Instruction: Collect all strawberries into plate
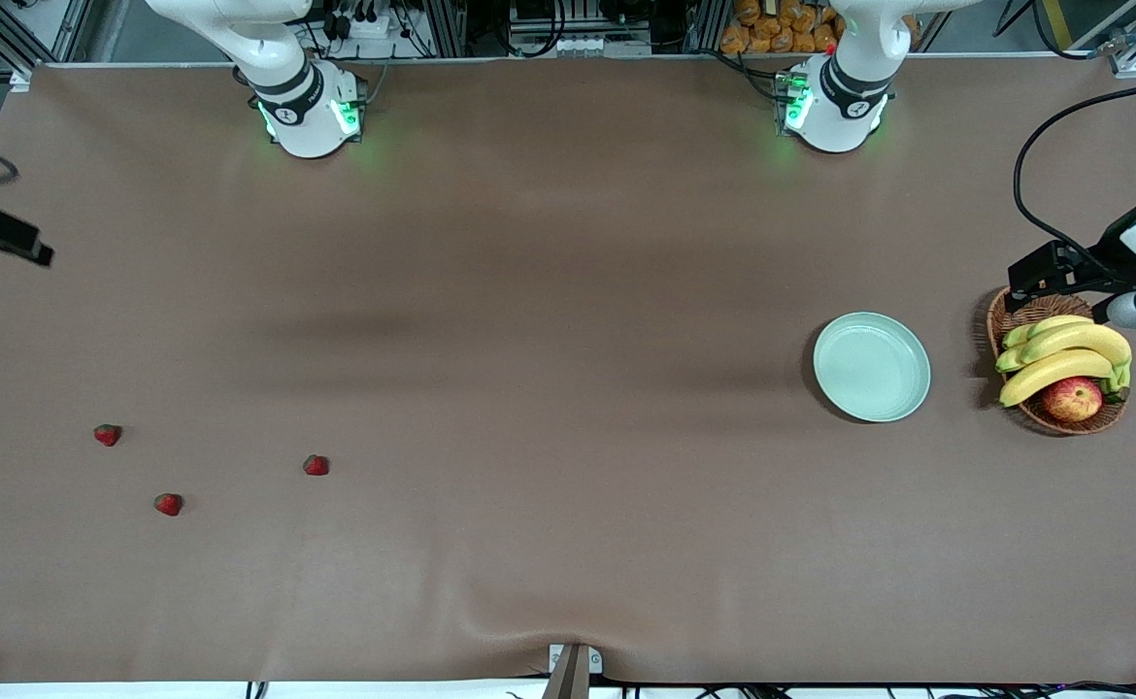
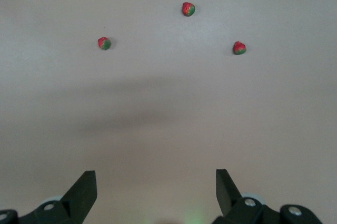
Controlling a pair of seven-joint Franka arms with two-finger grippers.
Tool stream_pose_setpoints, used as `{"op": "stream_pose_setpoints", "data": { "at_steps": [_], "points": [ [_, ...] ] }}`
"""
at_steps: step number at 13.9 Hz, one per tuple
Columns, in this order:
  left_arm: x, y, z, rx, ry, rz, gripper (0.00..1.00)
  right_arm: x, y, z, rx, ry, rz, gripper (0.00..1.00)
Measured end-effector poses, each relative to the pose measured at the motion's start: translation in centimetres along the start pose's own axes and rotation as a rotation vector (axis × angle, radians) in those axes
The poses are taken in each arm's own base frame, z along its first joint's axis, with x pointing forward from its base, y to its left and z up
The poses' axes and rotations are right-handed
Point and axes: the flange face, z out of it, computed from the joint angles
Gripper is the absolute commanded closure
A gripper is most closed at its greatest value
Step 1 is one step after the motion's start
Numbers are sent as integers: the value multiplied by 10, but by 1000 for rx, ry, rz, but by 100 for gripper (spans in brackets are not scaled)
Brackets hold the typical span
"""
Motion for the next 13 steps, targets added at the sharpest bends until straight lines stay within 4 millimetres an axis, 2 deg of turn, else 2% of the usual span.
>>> {"op": "stream_pose_setpoints", "data": {
  "at_steps": [2,4,13],
  "points": [
    [1,-2,2,-1,-4,-3,0,30,2,31,-12,18,5,0],
    [1,-2,4,-1,-7,-3,0,46,6,46,-20,38,12,0],
    [1,-2,4,-1,-7,-3,0,50,1,51,-23,38,4,0]
  ]
}}
